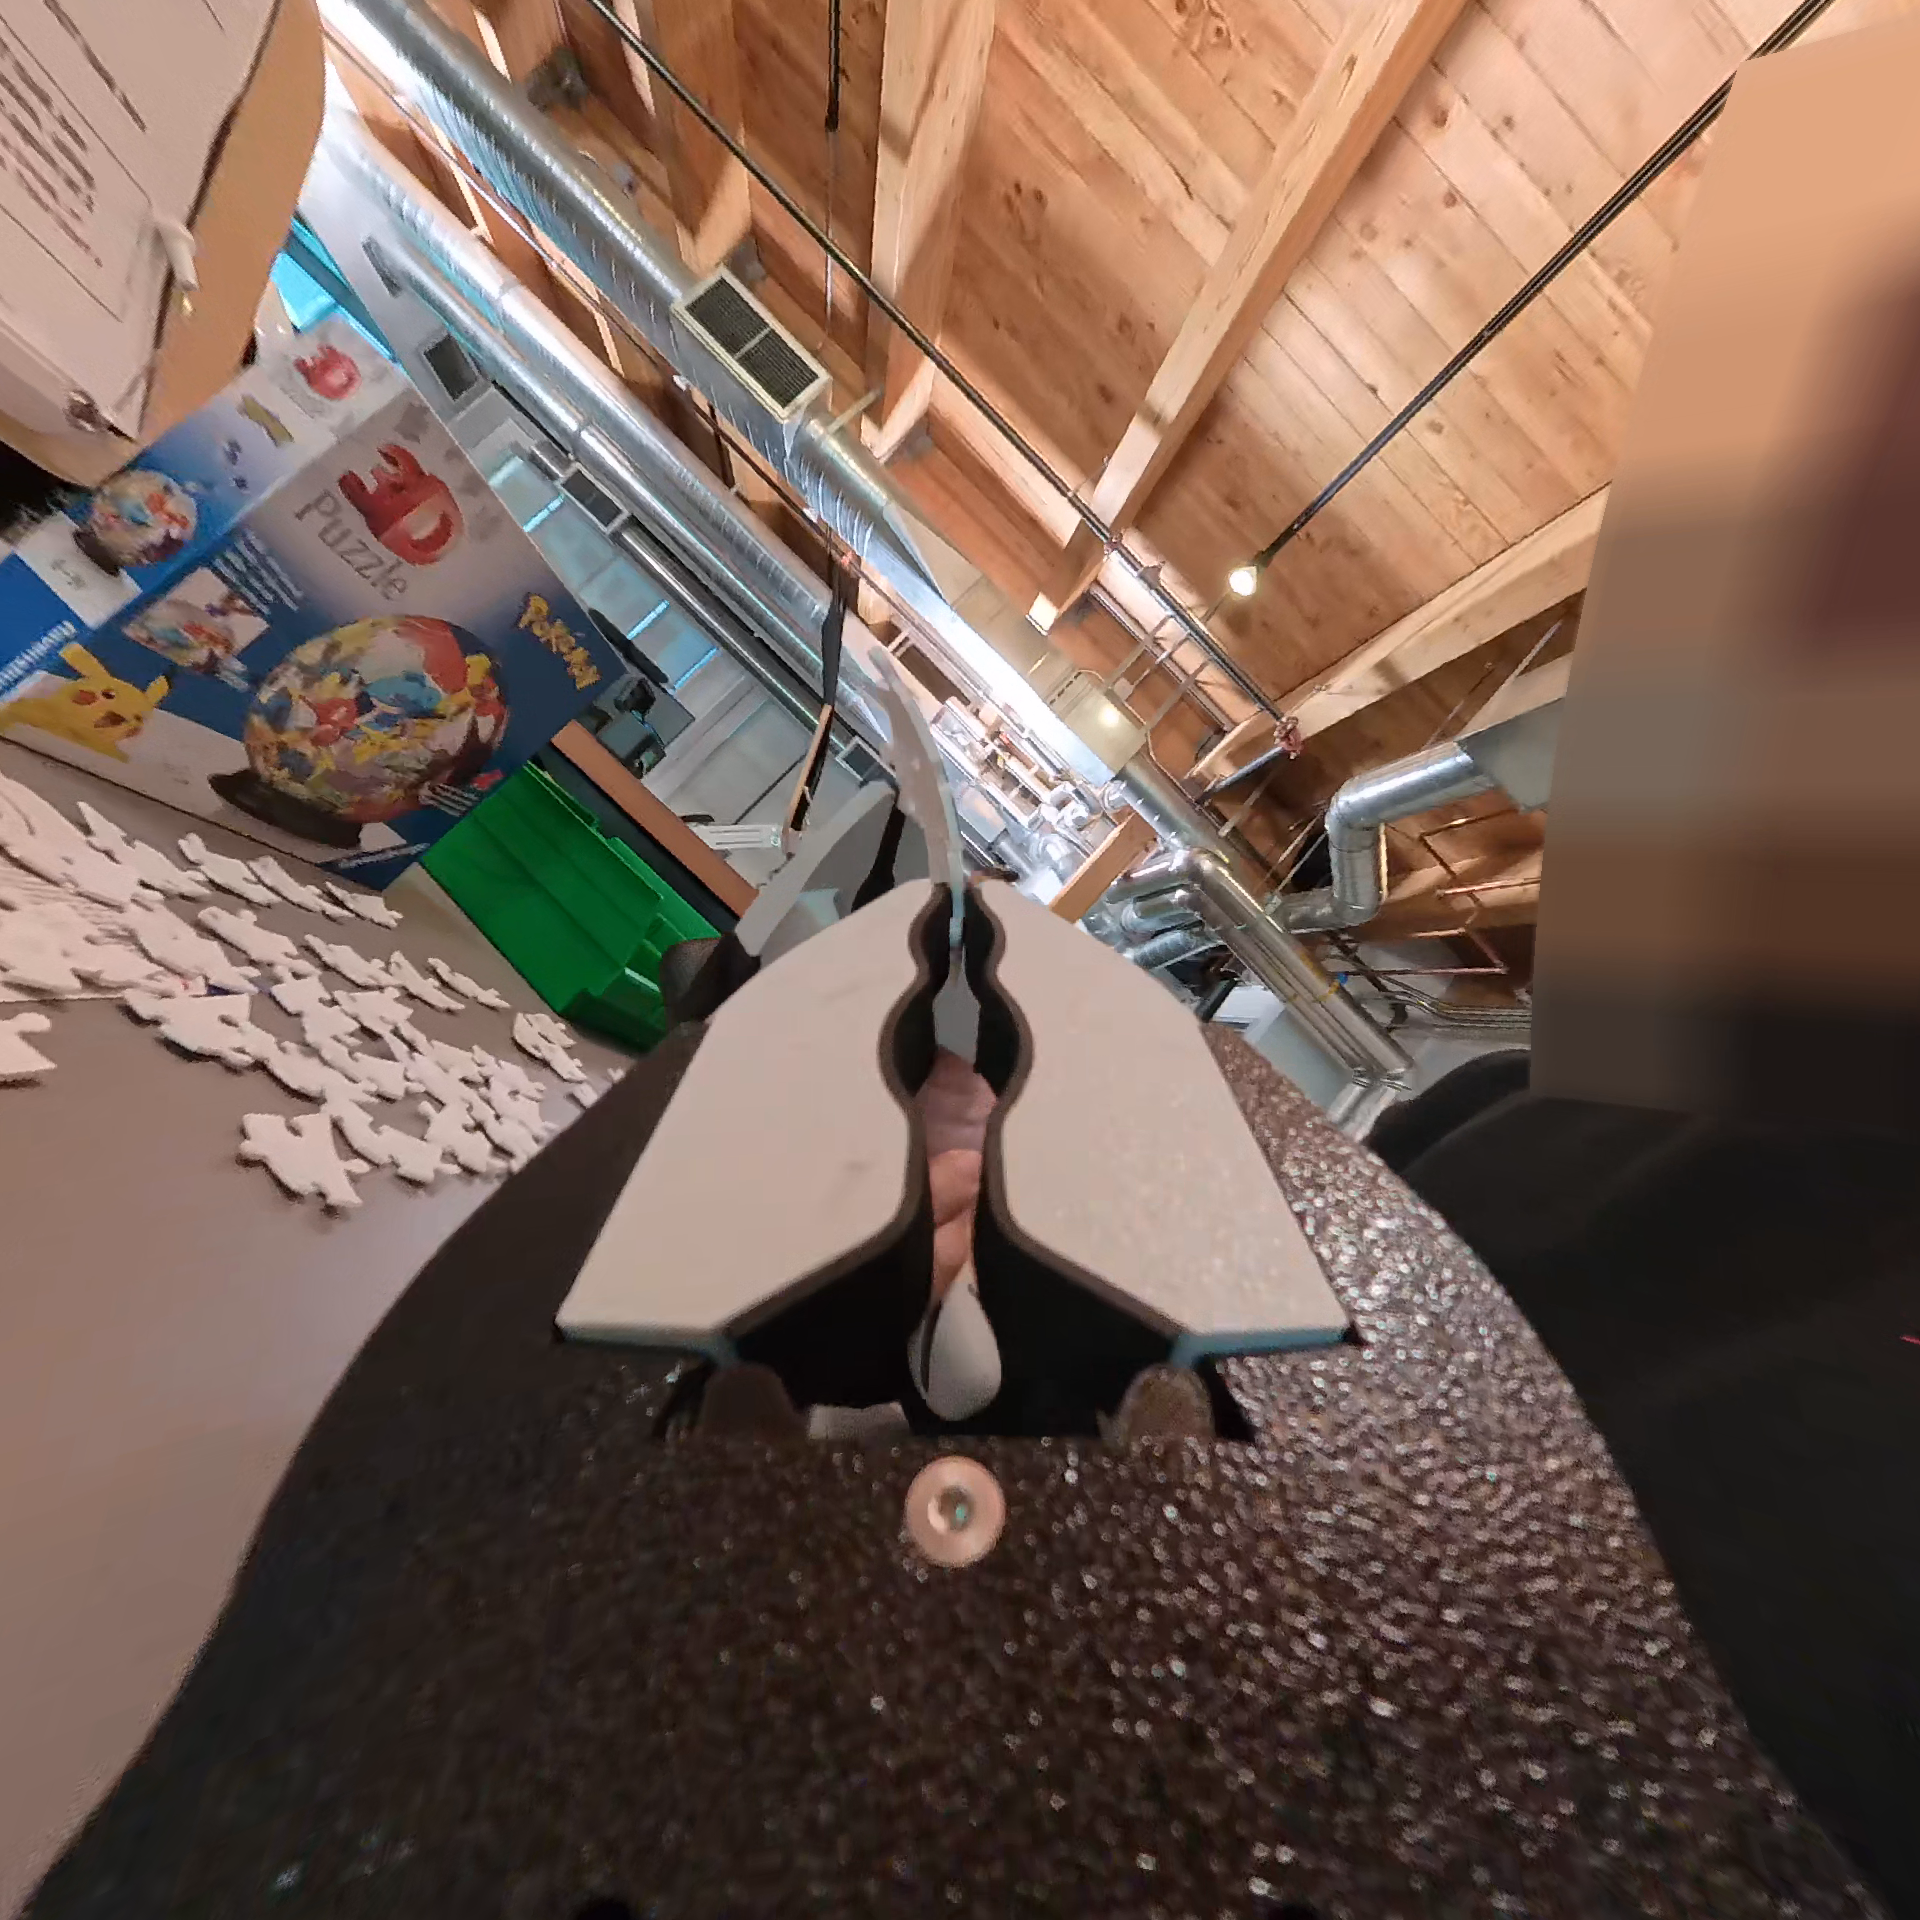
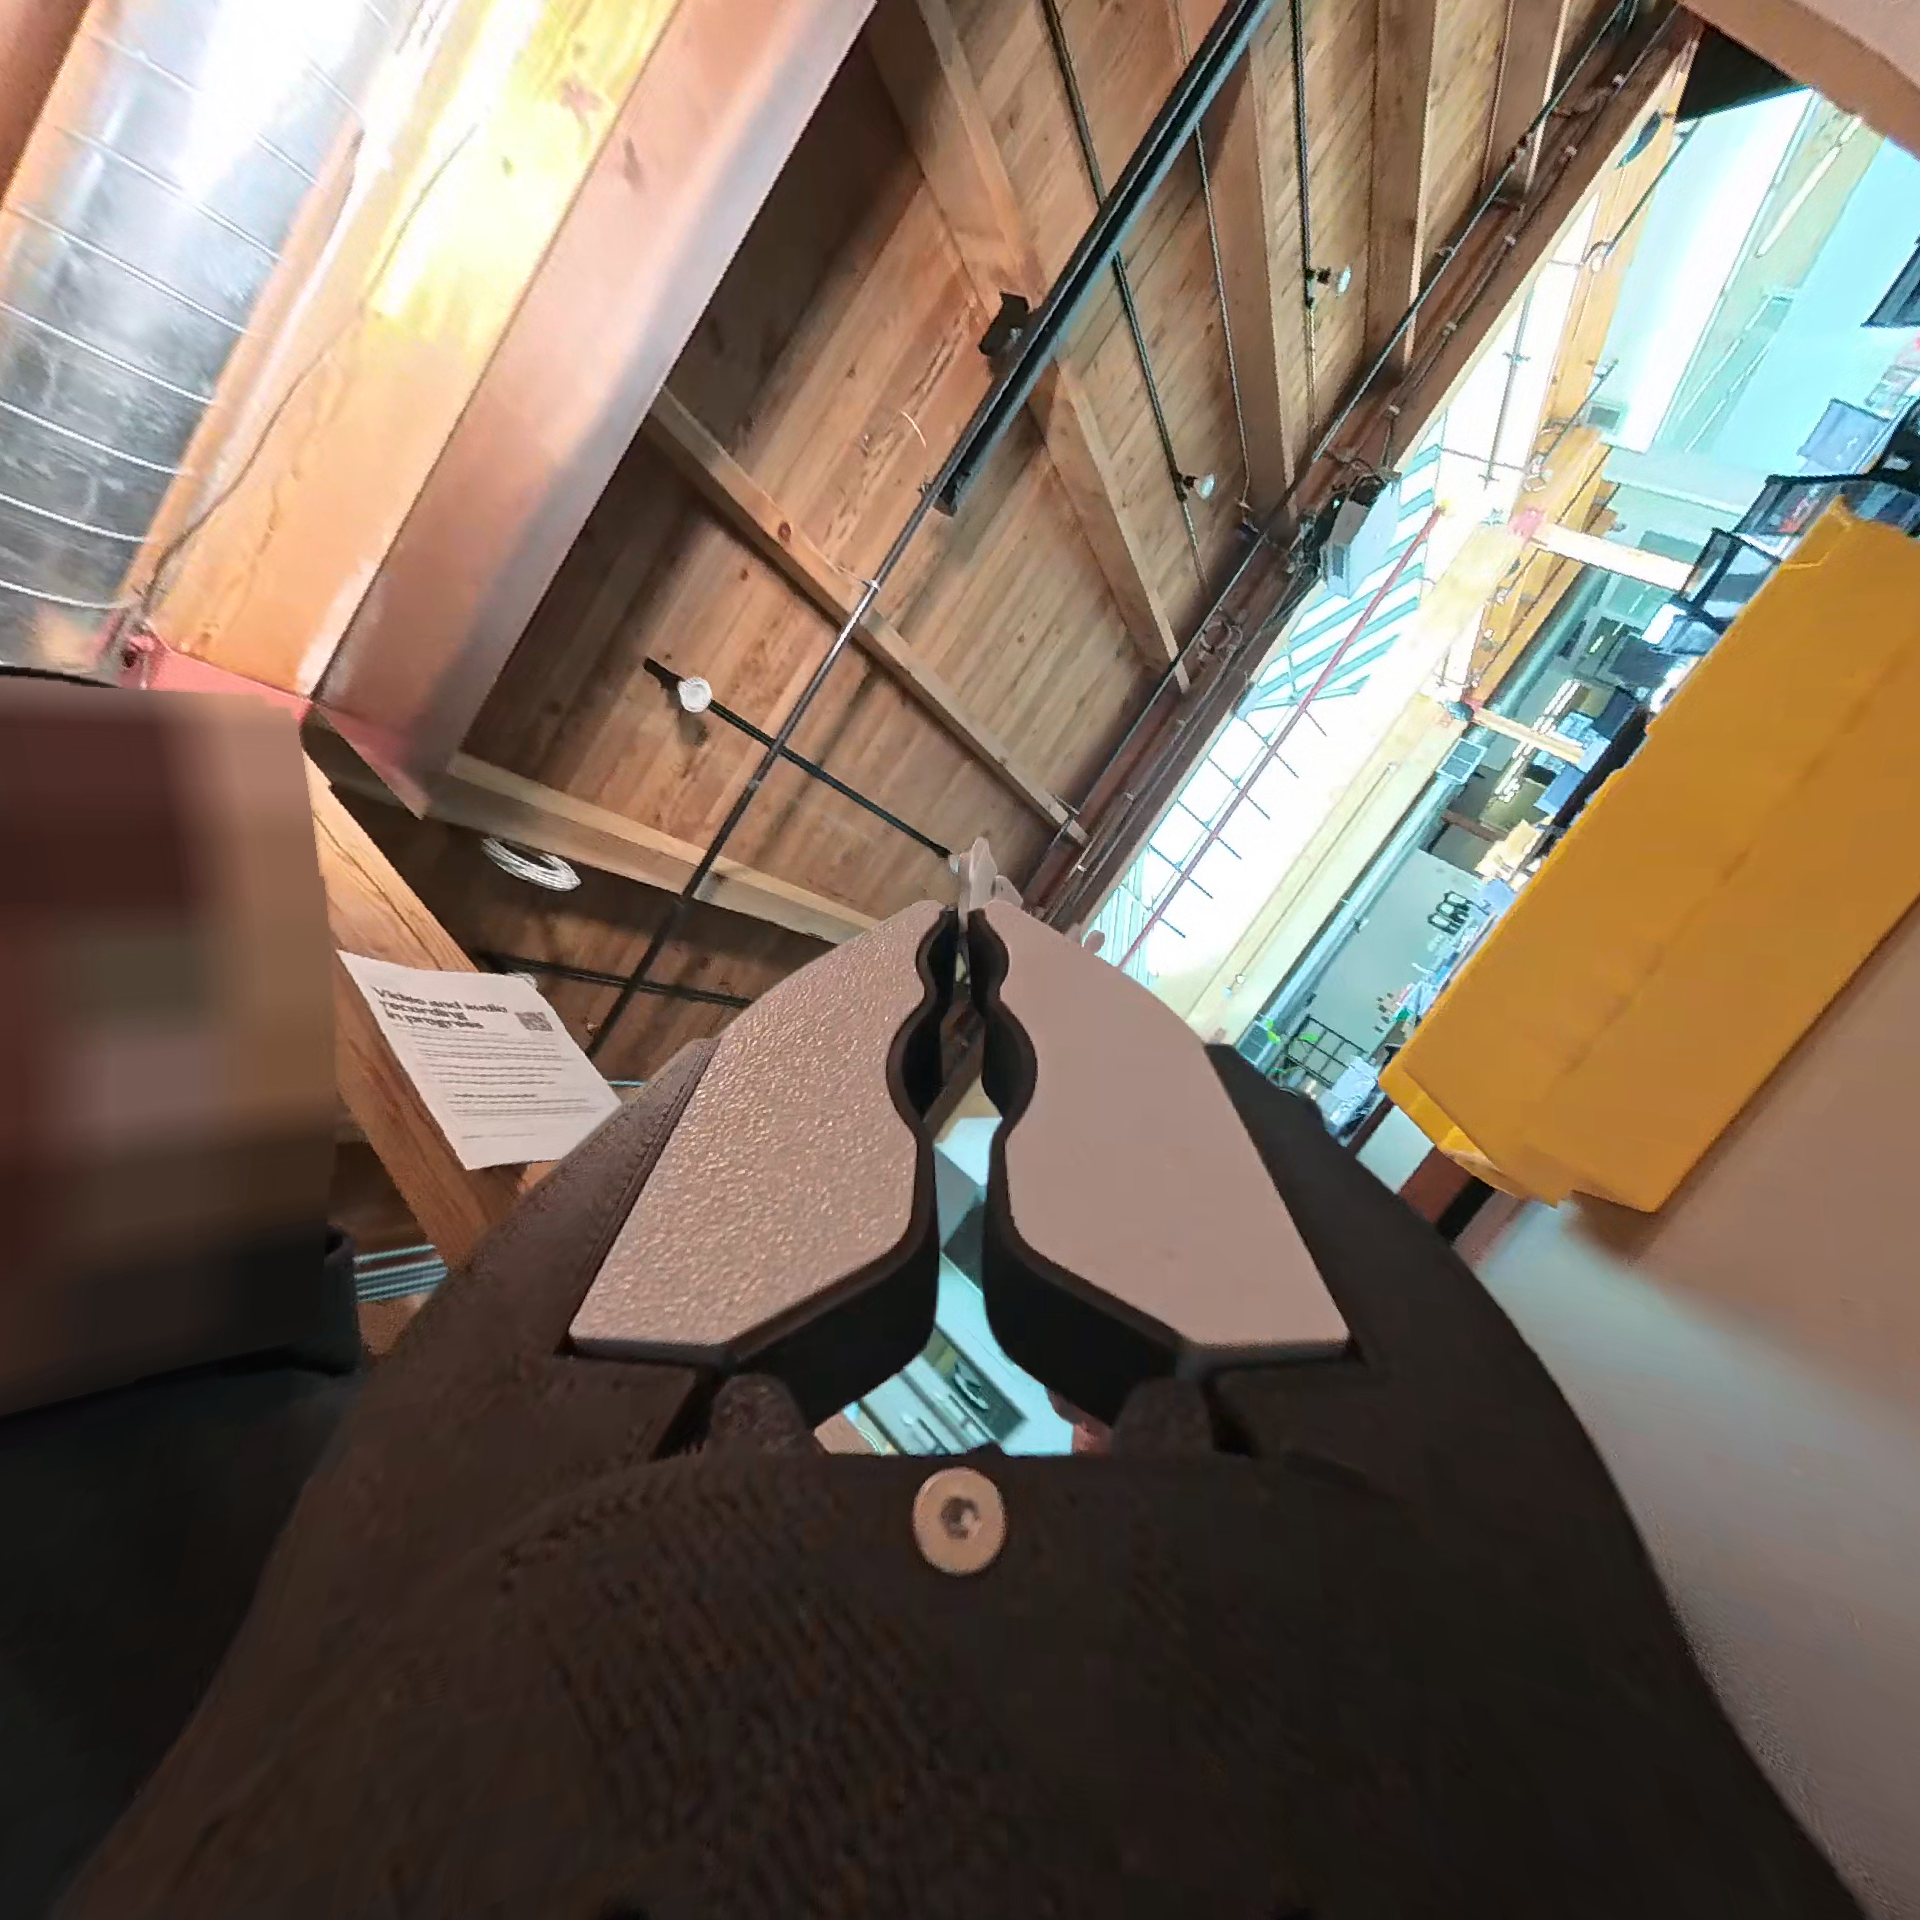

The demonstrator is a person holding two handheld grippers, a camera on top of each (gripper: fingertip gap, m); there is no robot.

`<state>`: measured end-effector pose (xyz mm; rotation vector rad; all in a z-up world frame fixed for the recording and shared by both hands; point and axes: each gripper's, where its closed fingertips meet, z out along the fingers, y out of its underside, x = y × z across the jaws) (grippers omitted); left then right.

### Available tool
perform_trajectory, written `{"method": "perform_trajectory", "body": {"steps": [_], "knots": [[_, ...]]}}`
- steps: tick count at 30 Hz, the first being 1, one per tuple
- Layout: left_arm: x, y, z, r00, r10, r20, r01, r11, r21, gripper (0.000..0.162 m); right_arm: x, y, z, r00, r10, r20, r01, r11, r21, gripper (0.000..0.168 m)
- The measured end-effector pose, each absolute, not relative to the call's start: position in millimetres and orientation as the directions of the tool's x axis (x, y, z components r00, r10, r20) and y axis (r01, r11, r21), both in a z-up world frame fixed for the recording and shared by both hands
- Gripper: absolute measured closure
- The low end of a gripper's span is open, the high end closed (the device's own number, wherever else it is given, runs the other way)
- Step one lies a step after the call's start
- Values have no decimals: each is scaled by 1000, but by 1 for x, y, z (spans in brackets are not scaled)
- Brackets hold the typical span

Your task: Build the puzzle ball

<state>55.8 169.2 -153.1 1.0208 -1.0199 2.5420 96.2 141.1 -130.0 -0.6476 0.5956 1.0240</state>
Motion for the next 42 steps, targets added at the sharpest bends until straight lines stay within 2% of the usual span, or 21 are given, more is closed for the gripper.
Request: {"method": "perform_trajectory", "body": {"steps": [10,19,22,42], "knots": [[58,158,-148,-757,-67,650,-392,-750,-533,161,100,139,-133,322,618,-717,-910,412,-53,166],[62,168,-142,-765,-124,632,-287,-813,-507,161,104,134,-132,342,617,-709,-886,463,-25,166],[64,172,-143,-755,-131,642,-268,-833,-484,161,105,131,-132,332,633,-699,-877,480,18,166],[63,157,-146,-752,-101,652,-302,-825,-477,161,96,138,-134,336,616,-712,-886,464,-17,166]]}}
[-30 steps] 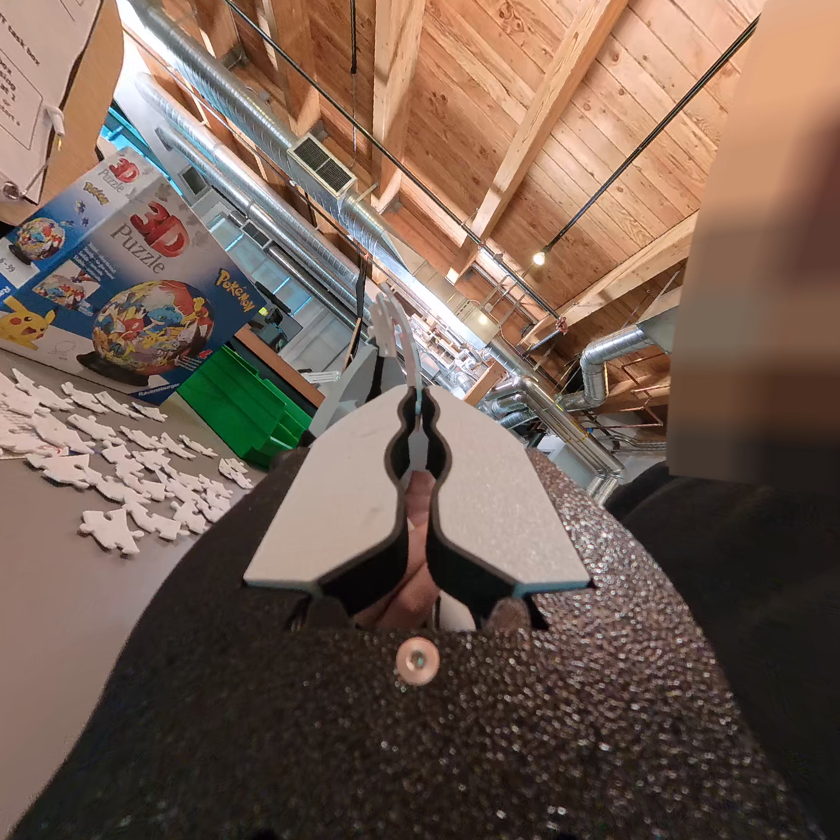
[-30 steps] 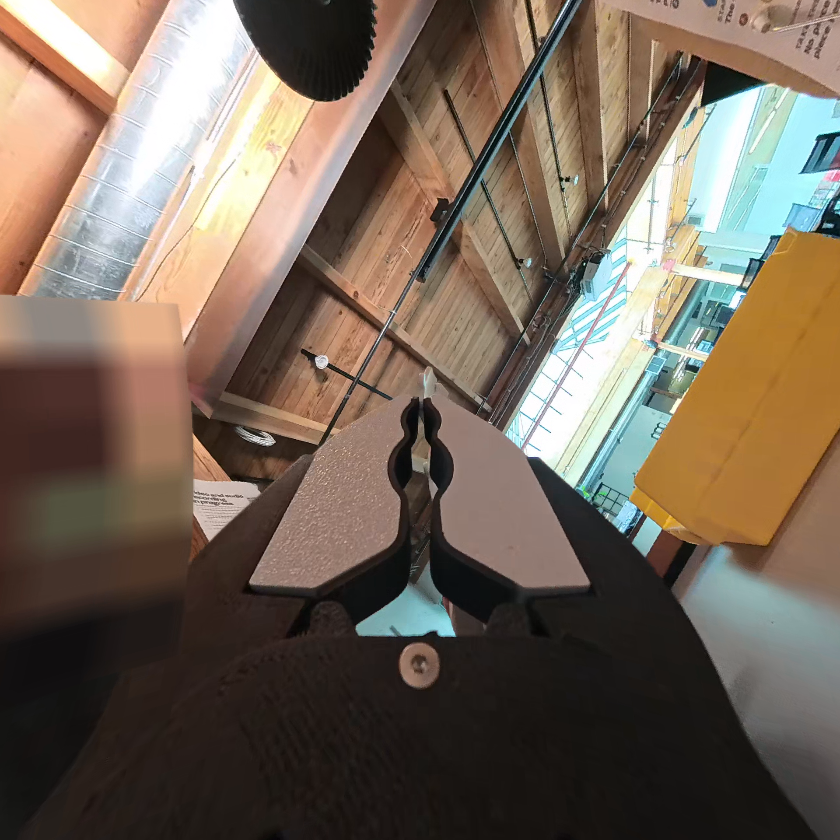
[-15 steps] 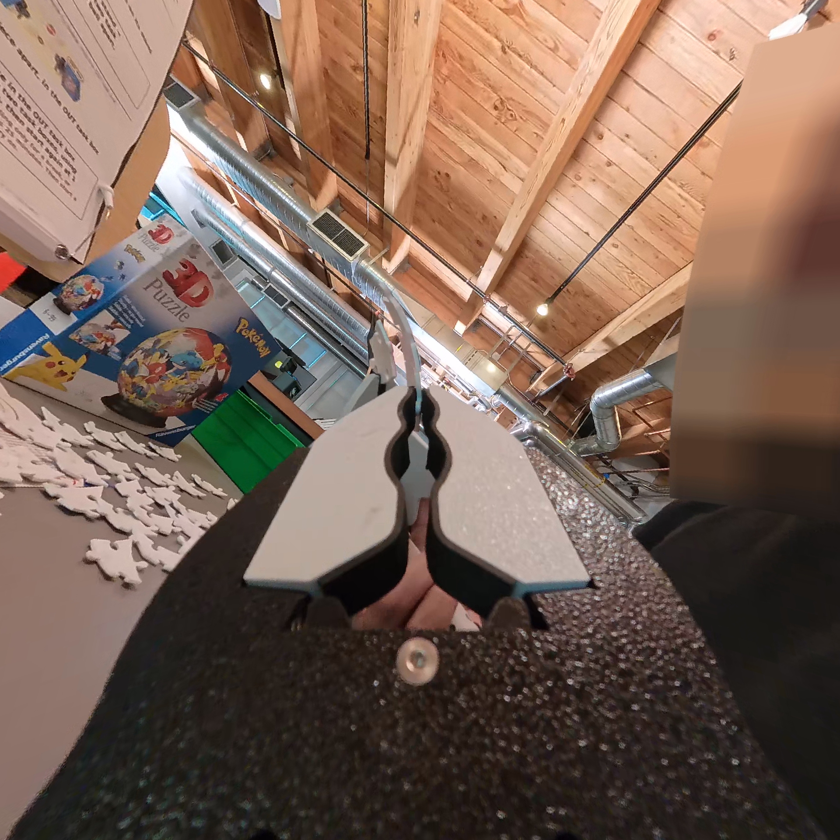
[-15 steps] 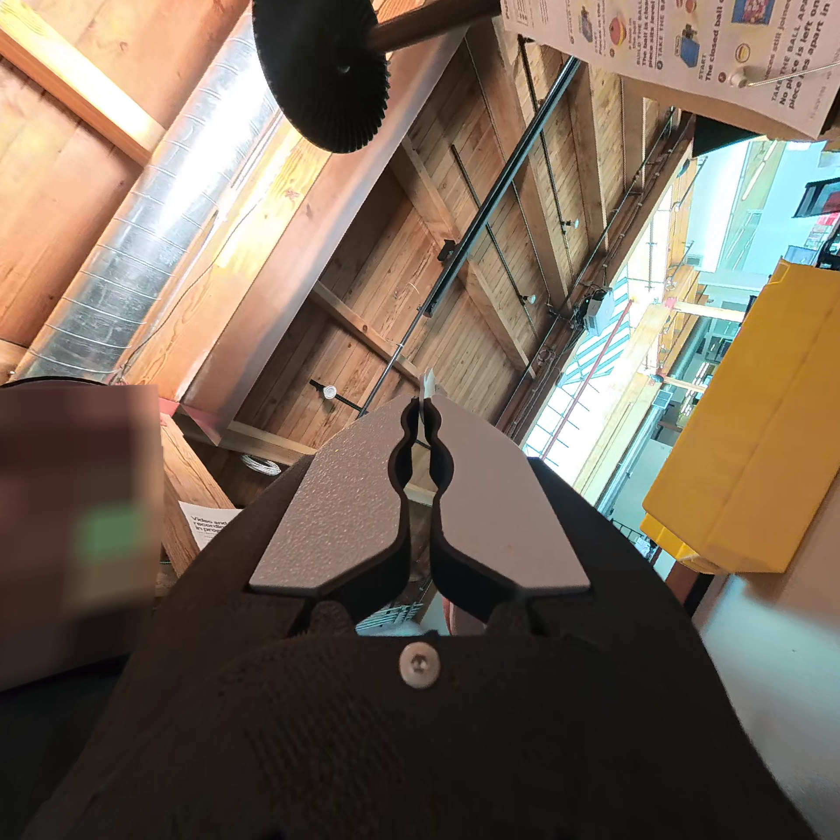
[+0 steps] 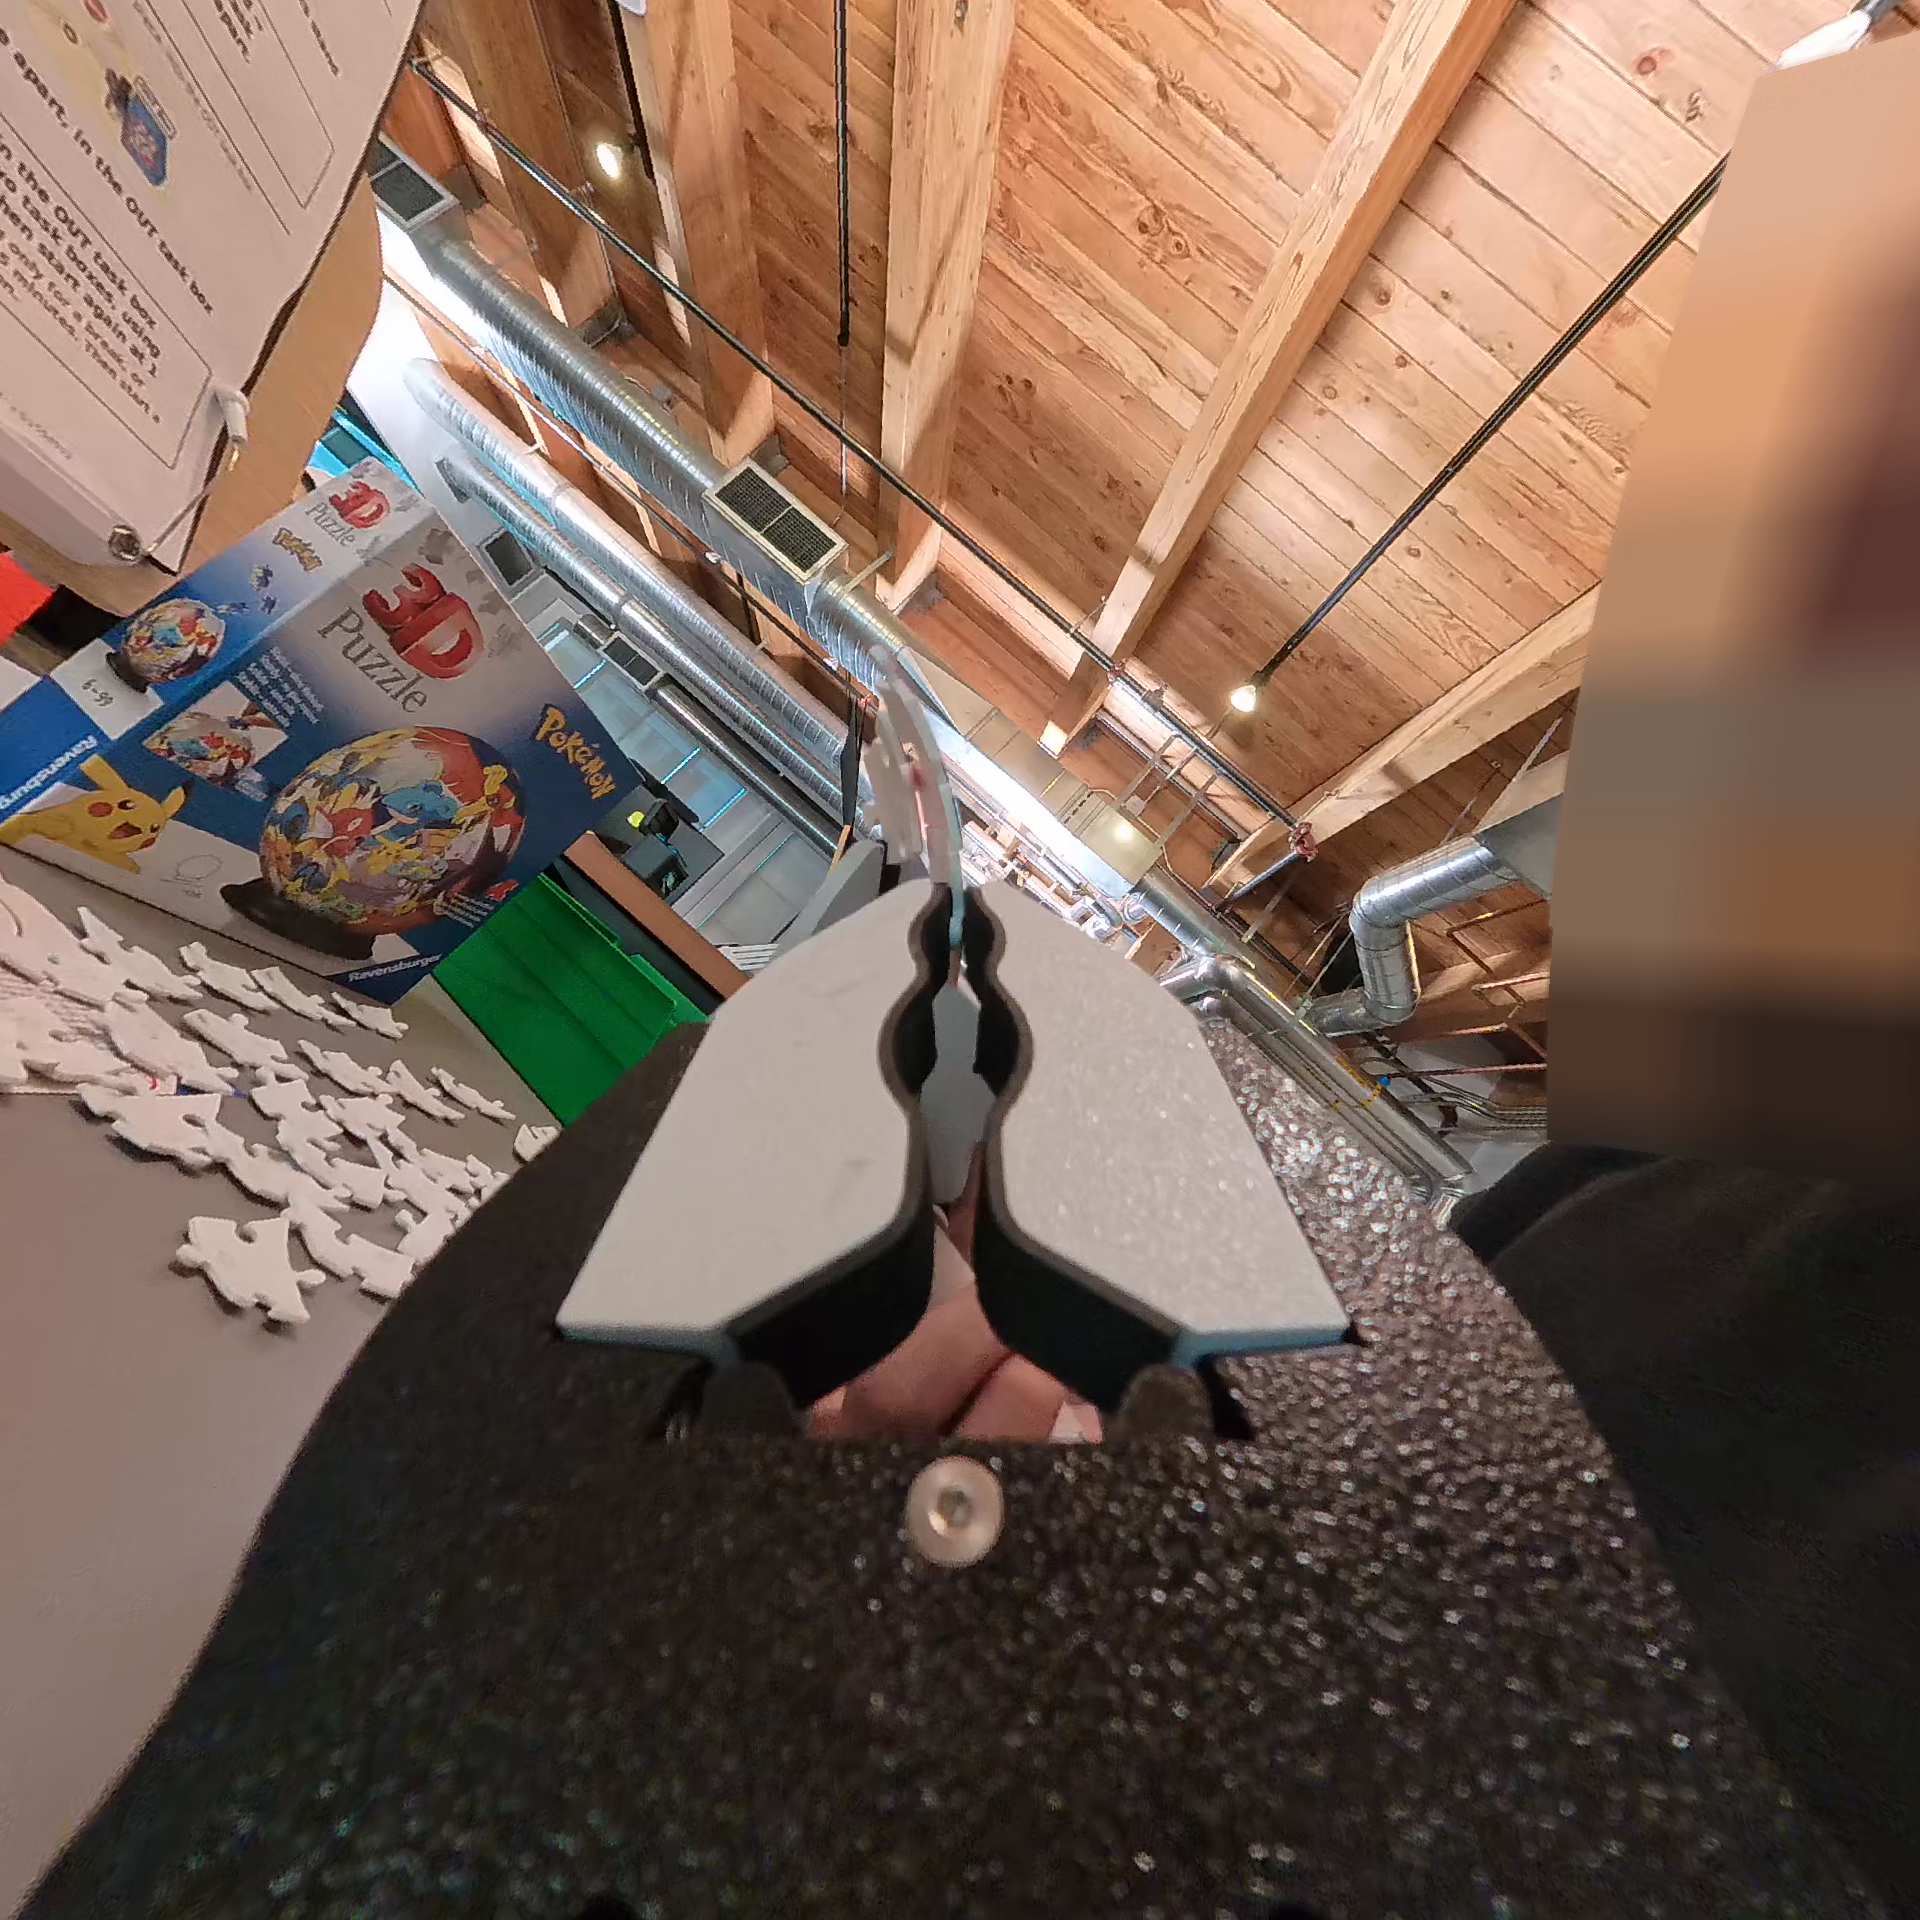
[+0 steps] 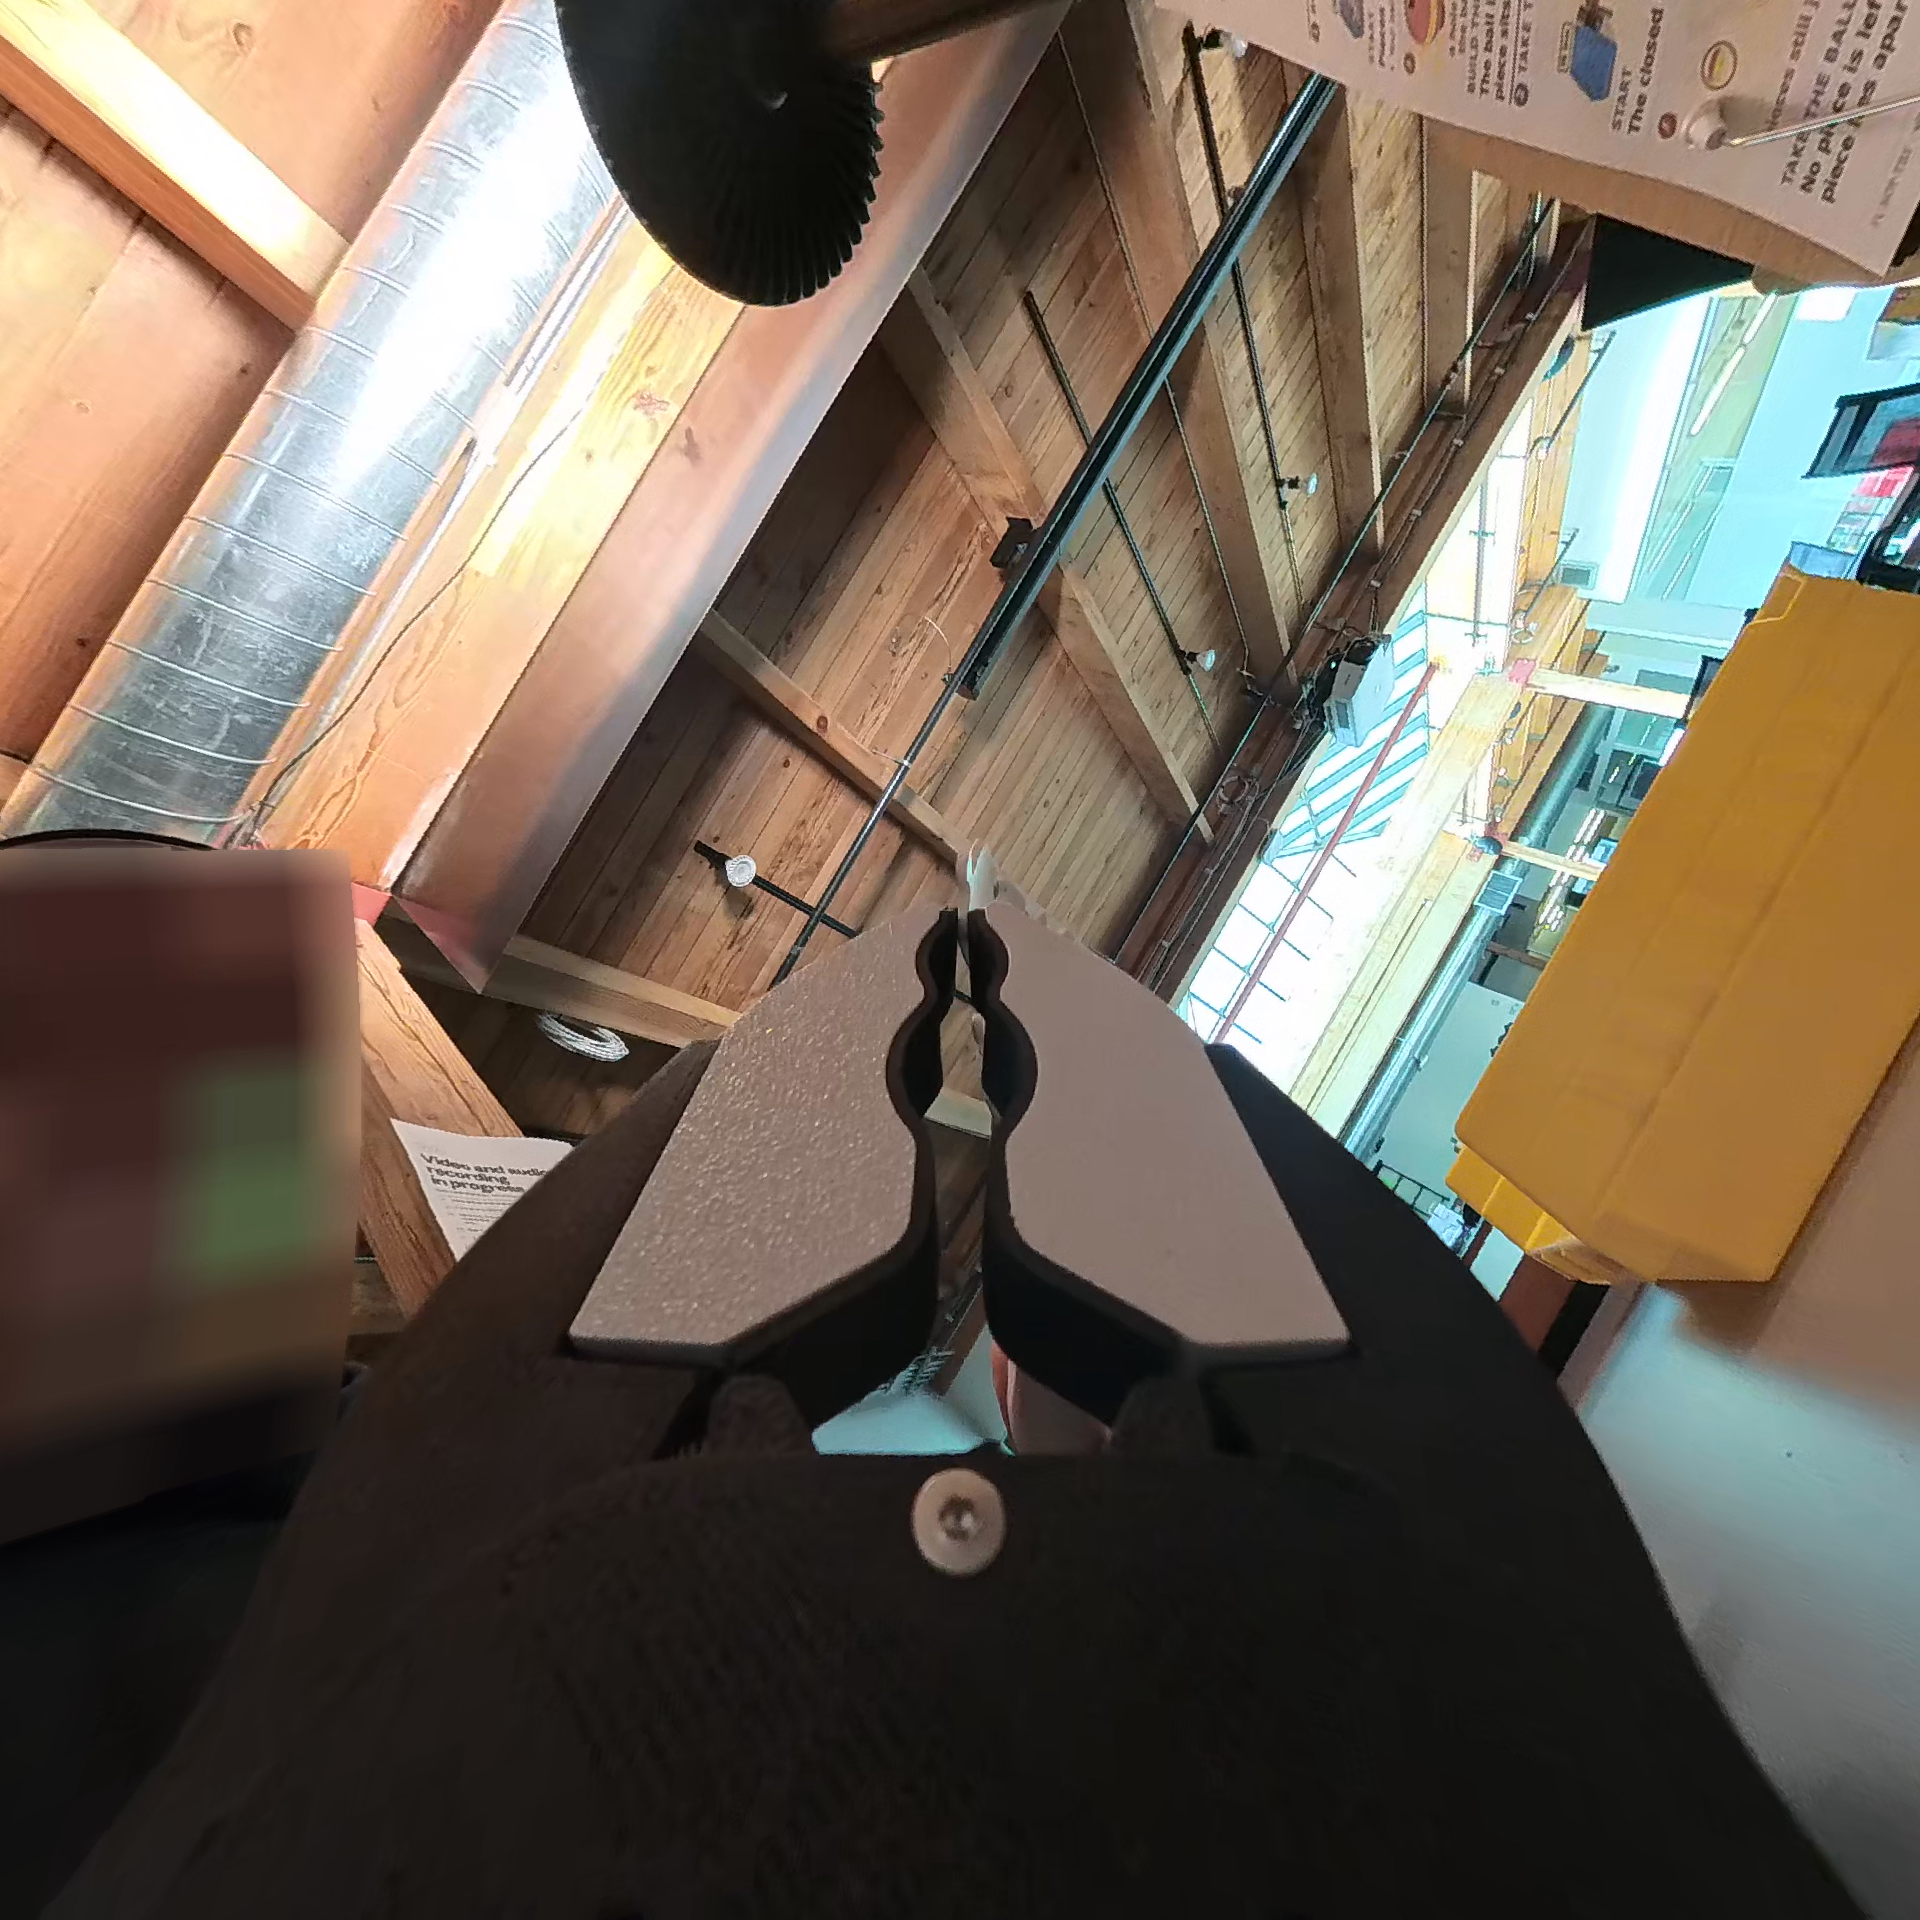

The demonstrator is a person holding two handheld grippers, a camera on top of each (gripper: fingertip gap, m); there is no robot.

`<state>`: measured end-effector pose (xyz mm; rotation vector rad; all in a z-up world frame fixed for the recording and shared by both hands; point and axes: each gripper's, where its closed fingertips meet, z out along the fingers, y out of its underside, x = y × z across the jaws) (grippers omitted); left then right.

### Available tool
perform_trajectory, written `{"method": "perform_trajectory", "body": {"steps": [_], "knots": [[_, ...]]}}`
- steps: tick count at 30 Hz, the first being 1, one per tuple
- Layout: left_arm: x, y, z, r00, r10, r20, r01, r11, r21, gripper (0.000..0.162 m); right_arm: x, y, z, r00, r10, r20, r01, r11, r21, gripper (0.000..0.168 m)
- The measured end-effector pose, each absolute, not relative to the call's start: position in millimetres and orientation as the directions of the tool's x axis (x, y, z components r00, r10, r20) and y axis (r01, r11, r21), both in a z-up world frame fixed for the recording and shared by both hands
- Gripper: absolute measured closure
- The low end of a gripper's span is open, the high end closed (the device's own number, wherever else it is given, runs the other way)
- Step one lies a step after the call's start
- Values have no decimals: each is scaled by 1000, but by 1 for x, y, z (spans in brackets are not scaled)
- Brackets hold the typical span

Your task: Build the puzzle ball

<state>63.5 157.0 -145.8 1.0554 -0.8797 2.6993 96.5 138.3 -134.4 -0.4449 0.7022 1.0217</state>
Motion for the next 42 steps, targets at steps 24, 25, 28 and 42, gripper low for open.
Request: {"method": "perform_trajectory", "body": {"steps": [24,25,28,42], "knots": [[51,187,-148,-747,-117,654,-369,-746,-555,161,95,125,-130,565,448,-692,-798,509,-322,167],[53,186,-148,-743,-115,659,-372,-748,-550,161,98,121,-131,553,466,-691,-799,530,-282,167],[62,169,-173,-680,-249,690,-425,-634,-647,161,93,124,-135,571,437,-695,-793,510,-332,166],[61,166,-183,-696,-311,647,-403,-576,-711,161,78,147,-154,541,392,-744,-836,344,-427,166]]}}
